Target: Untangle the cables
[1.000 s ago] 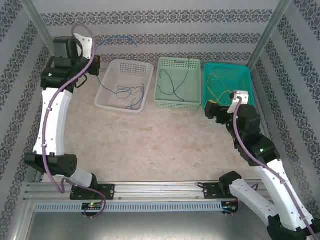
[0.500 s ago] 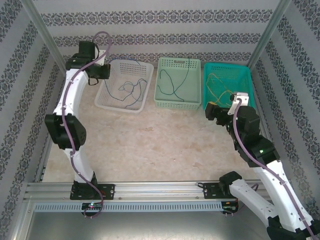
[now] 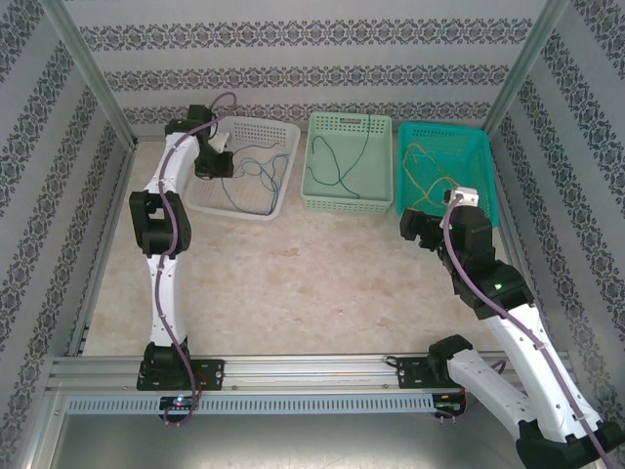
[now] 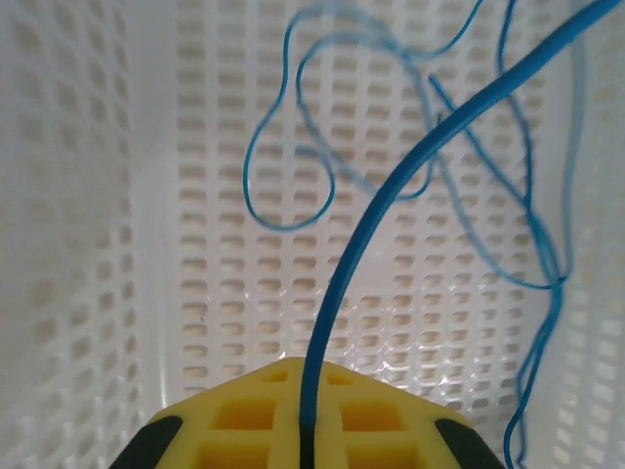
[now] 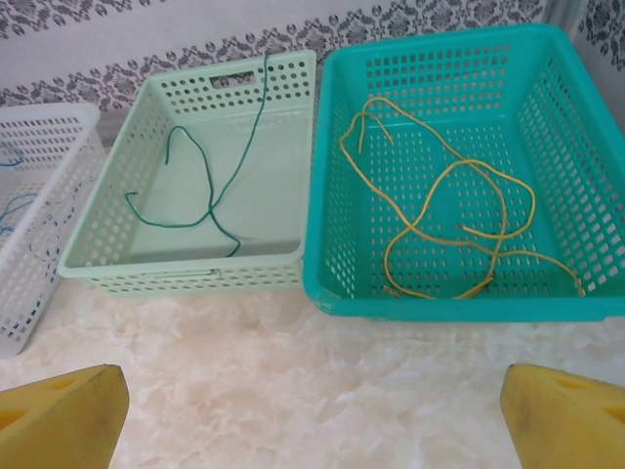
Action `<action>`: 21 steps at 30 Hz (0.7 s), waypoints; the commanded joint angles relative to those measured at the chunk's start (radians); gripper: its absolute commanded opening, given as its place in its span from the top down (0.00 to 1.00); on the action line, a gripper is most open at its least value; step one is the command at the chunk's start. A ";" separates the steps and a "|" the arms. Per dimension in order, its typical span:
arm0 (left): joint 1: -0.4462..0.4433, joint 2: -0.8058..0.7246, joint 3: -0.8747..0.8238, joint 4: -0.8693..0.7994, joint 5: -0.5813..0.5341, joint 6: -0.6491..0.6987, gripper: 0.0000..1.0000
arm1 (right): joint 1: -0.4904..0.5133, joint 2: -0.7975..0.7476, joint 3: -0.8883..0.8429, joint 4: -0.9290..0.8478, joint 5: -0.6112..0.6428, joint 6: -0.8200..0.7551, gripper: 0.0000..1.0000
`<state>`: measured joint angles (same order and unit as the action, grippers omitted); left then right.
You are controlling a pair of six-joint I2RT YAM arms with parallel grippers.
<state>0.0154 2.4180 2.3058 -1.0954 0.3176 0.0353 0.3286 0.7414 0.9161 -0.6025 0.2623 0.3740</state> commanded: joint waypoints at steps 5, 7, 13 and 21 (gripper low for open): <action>0.010 -0.010 -0.023 -0.064 -0.019 -0.034 0.43 | -0.032 0.006 -0.010 -0.009 -0.048 0.043 0.02; 0.009 -0.020 -0.022 -0.063 -0.027 -0.037 0.23 | -0.035 0.010 -0.006 -0.010 -0.057 0.043 0.02; 0.003 -0.113 -0.034 -0.041 -0.083 -0.047 0.00 | -0.038 0.003 -0.002 -0.013 -0.068 0.049 0.02; -0.010 -0.260 -0.014 -0.032 -0.103 -0.067 0.00 | -0.040 0.004 -0.001 -0.008 -0.080 0.051 0.02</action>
<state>0.0128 2.2292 2.2669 -1.1152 0.2333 -0.0097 0.2962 0.7509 0.9131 -0.6102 0.1944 0.4141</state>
